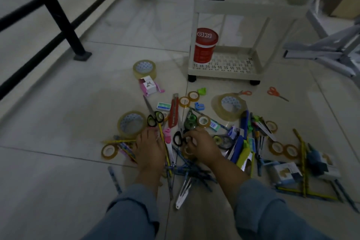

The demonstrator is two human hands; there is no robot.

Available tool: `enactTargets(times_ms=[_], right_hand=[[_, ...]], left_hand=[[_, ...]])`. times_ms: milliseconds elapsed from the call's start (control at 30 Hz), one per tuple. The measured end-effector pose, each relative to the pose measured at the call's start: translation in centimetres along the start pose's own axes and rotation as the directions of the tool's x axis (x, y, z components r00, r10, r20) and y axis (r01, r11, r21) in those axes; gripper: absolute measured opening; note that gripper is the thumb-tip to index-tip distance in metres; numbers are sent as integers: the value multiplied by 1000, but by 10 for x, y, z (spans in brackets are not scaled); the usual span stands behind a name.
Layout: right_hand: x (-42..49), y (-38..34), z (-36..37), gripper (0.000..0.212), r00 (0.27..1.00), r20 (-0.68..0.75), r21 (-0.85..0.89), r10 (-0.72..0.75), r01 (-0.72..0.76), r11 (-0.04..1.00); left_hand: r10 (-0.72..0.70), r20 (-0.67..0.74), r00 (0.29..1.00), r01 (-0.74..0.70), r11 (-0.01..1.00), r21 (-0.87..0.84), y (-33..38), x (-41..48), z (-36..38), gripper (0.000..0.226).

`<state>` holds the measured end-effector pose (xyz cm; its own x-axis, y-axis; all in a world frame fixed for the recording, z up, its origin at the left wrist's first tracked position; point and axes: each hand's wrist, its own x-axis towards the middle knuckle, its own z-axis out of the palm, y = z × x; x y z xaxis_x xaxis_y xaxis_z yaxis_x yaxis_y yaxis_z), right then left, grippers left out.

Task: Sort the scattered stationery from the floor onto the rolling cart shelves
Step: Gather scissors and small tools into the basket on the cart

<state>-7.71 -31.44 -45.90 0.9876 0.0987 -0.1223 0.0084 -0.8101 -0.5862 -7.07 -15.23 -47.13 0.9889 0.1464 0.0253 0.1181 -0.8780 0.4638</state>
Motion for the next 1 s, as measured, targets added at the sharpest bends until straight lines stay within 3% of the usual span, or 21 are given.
enactTargets(times_ms=[67, 200, 367, 567, 633, 767, 933, 1000], right_hand=[[9, -5, -4, 22, 999, -2, -28, 45, -45, 999], [28, -13, -7, 21, 994, 58, -155, 94, -84, 984], [56, -14, 4, 16, 961, -81, -54, 263, -268, 962], [66, -17, 12, 40, 949, -14, -326, 314, -301, 896], [69, -21, 21, 40, 946, 18, -382, 322, -291, 877], [66, -22, 38, 31, 918, -14, -299, 397, -383, 874], [61, -8, 31, 44, 867, 25, -268, 497, -473, 839], [58, 0, 25, 51, 846, 67, -220, 528, -504, 835]], left_hand=[[-10, 38, 999, 13, 997, -81, 3, 7, -2, 30], [64, 106, 992, -56, 996, -76, 17, 22, 1, 35], [10, 92, 996, 17, 958, -287, 28, 42, 14, 32], [127, 76, 989, -106, 967, -233, 18, 69, 4, 28], [133, 127, 983, -97, 961, -258, 24, 80, 4, 31], [163, 336, 927, -54, 949, -311, 47, 97, 10, 31], [92, 491, 866, -37, 992, -122, 67, 116, 42, 59], [21, 477, 879, -8, 1000, -28, 67, 118, 50, 51]])
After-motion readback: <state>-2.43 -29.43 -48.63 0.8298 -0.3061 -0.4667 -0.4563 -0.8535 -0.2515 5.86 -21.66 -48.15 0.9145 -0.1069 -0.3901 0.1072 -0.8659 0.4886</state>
